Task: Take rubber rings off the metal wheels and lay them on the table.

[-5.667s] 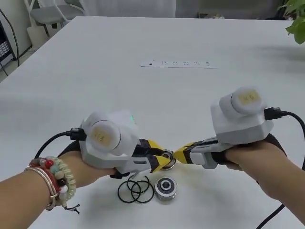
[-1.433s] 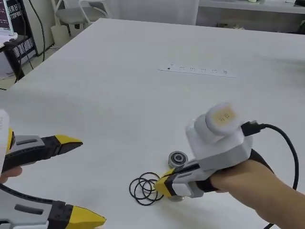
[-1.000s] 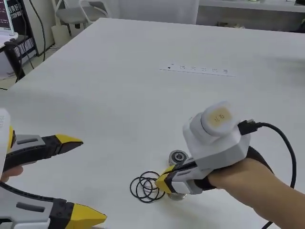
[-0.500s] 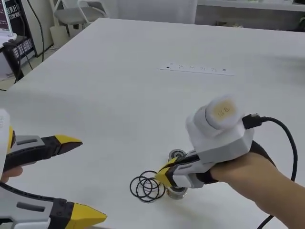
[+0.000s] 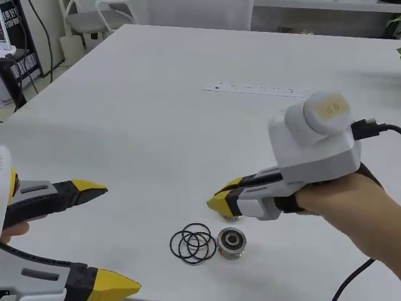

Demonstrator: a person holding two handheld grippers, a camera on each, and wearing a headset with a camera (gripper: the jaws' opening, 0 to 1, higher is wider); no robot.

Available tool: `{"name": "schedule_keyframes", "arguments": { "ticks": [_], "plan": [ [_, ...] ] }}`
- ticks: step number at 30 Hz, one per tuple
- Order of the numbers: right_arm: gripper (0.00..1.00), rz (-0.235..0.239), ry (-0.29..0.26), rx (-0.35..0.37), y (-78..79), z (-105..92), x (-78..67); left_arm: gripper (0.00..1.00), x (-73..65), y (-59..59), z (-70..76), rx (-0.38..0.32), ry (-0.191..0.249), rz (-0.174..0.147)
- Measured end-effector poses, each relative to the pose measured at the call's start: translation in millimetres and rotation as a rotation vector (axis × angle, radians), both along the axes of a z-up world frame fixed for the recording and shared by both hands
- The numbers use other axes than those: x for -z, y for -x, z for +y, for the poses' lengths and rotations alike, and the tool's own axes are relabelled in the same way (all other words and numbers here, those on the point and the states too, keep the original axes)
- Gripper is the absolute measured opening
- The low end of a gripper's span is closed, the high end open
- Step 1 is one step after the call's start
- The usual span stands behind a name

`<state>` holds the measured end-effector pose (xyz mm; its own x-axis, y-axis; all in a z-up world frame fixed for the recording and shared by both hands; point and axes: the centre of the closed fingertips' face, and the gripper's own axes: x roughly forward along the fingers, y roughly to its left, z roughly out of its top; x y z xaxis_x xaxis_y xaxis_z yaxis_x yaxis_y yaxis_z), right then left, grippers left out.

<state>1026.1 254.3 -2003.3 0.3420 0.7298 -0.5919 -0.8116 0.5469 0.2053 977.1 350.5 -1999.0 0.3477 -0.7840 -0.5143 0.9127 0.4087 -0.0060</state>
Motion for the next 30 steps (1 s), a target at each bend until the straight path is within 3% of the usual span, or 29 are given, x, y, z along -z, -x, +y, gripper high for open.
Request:
{"name": "schedule_keyframes", "arguments": {
  "ticks": [7, 14, 21, 30],
  "plan": [
    [0.26, -0.028, -0.004, -0.022, 7.4, -7.6, -18.7, 0.86, 0.0, 1.6, -1.5, 0.006, 0.010, 0.010],
    [0.42, -0.079, 0.008, -0.049, 23.3, -23.5, -25.7, 0.87, 0.4, 3.3, -2.4, 0.010, 0.015, 0.021],
    [0.54, -0.081, 0.043, -0.025, 37.4, -51.4, -13.6, 0.89, 1.8, 4.5, -3.1, 0.012, 0.016, 0.032],
    [0.69, -0.069, 0.028, 0.051, 49.9, -78.5, -1.7, 0.92, 5.0, 6.7, -3.6, 0.018, 0.012, 0.050]
  ]
}}
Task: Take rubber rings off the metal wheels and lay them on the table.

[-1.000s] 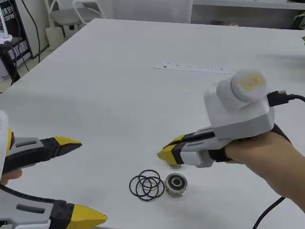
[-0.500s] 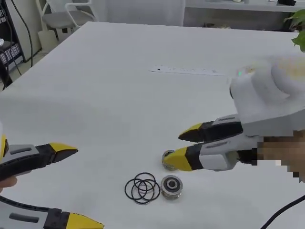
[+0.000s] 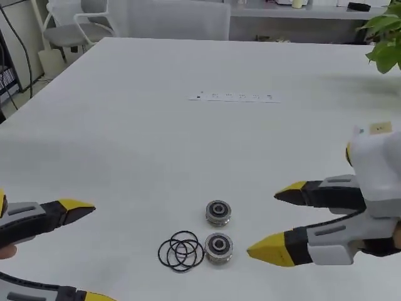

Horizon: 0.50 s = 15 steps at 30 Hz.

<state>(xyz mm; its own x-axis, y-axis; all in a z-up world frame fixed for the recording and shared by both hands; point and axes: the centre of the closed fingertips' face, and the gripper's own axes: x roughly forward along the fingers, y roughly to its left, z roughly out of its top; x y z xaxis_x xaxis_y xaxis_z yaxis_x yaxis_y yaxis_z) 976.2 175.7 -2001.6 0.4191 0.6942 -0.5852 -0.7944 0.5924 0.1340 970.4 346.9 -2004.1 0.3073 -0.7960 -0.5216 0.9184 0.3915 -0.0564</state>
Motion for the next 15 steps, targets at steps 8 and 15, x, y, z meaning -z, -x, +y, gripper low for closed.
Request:
{"name": "schedule_keyframes", "arguments": {
  "ticks": [8, 15],
  "plan": [
    [0.84, 0.006, 0.002, 0.088, 10.7, -22.3, 16.7, 0.93, 1.3, 1.3, 0.0, -0.002, 0.004, 0.015],
    [0.92, 0.022, -0.018, 0.166, 20.5, -37.9, 25.9, 0.93, 1.3, 1.1, 0.4, -0.008, 0.007, 0.016]
  ]
}}
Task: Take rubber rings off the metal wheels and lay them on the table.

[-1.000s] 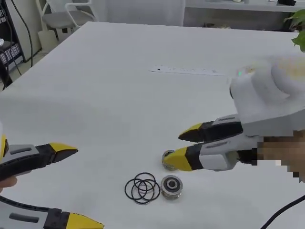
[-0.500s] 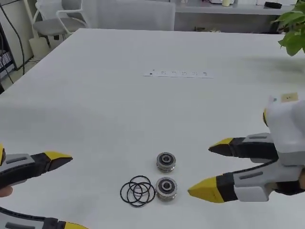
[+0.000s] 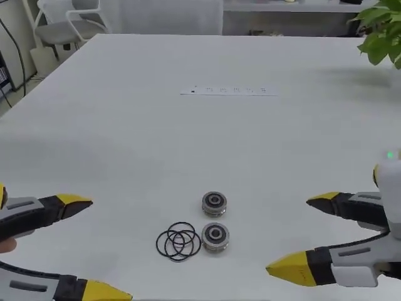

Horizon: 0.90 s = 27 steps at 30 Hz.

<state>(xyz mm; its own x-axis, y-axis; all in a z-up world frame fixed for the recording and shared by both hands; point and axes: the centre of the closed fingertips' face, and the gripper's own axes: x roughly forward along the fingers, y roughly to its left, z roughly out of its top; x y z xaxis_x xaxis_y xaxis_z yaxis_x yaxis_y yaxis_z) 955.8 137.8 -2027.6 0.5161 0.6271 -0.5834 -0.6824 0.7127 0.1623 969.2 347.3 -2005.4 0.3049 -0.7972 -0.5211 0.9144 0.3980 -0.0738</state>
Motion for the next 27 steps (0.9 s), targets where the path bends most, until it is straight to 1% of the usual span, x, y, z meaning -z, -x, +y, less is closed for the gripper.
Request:
{"name": "schedule_keyframes", "arguments": {
  "ticks": [3, 7, 9, 14, 18, 21, 24, 27],
  "plan": [
    [0.97, -0.005, -0.029, 0.043, 3.2, -4.8, -0.9, 0.93, 0.0, 0.0, 0.3, -0.003, 0.001, 0.000],
    [0.97, 0.001, -0.077, 0.082, 7.6, -4.2, -2.2, 0.93, 0.0, -0.3, 0.7, -0.007, 0.003, 0.001],
    [0.98, 0.002, -0.080, 0.089, 9.5, -2.4, -0.8, 0.93, 1.0, -0.1, 1.3, -0.008, 0.000, 0.004],
    [0.97, 0.018, -0.092, 0.105, 12.0, -1.9, 0.9, 0.93, 1.9, 0.4, 2.1, -0.010, -0.002, 0.004],
    [0.96, 0.025, -0.079, 0.115, 13.8, -3.2, 4.0, 0.93, 4.3, 0.9, 3.6, -0.013, -0.013, 0.008],
    [0.95, 0.037, -0.085, 0.118, 15.7, -2.3, 5.5, 0.93, 5.2, 0.3, 5.0, -0.017, -0.019, 0.005],
    [0.95, 0.039, -0.086, 0.123, 16.2, -2.6, 6.2, 0.93, 5.4, -1.3, 6.7, -0.029, -0.018, 0.006],
    [0.95, 0.048, -0.070, 0.114, 18.2, -1.9, 8.8, 0.94, 9.7, -1.4, 9.9, -0.032, -0.044, 0.009]
  ]
}}
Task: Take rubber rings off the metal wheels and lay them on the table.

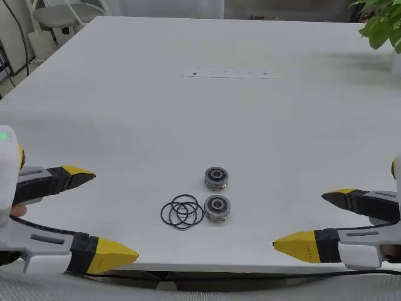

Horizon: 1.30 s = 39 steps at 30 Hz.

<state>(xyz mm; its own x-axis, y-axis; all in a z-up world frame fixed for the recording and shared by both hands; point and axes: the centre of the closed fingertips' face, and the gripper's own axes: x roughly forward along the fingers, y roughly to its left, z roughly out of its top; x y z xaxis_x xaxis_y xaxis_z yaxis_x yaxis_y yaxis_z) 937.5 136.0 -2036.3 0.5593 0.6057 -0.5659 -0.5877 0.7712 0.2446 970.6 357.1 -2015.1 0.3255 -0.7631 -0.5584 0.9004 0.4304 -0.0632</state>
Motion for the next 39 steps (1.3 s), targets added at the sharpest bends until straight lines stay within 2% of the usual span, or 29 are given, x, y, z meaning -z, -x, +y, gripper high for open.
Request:
{"name": "schedule_keyframes", "arguments": {
  "ticks": [4, 10, 18, 21, 25, 39],
  "plan": [
    [0.94, 0.005, 0.023, -0.010, 2.2, -1.0, 2.4, 0.96, 2.9, 2.0, 0.0, 0.010, -0.014, 0.006],
    [0.93, 0.007, 0.038, -0.013, 3.1, -2.1, 3.9, 0.96, -2.5, -1.1, 0.1, -0.014, 0.027, 0.006],
    [0.93, 0.014, 0.028, -0.009, 3.8, -2.0, 4.5, 0.96, 0.4, 0.9, 0.7, -0.011, 0.012, 0.016],
    [0.93, 0.019, 0.007, -0.005, 3.9, -0.7, 4.5, 0.96, -0.9, -0.2, 1.2, -0.023, 0.023, 0.018],
    [0.93, 0.026, -0.014, -0.006, 4.3, 1.3, 4.7, 0.96, 1.2, -0.6, 2.6, -0.029, 0.011, 0.022],
    [0.92, 0.030, -0.011, -0.043, 7.1, 5.4, 5.5, 0.93, 3.2, -2.2, 5.0, -0.055, 0.004, 0.036]
  ]
}}
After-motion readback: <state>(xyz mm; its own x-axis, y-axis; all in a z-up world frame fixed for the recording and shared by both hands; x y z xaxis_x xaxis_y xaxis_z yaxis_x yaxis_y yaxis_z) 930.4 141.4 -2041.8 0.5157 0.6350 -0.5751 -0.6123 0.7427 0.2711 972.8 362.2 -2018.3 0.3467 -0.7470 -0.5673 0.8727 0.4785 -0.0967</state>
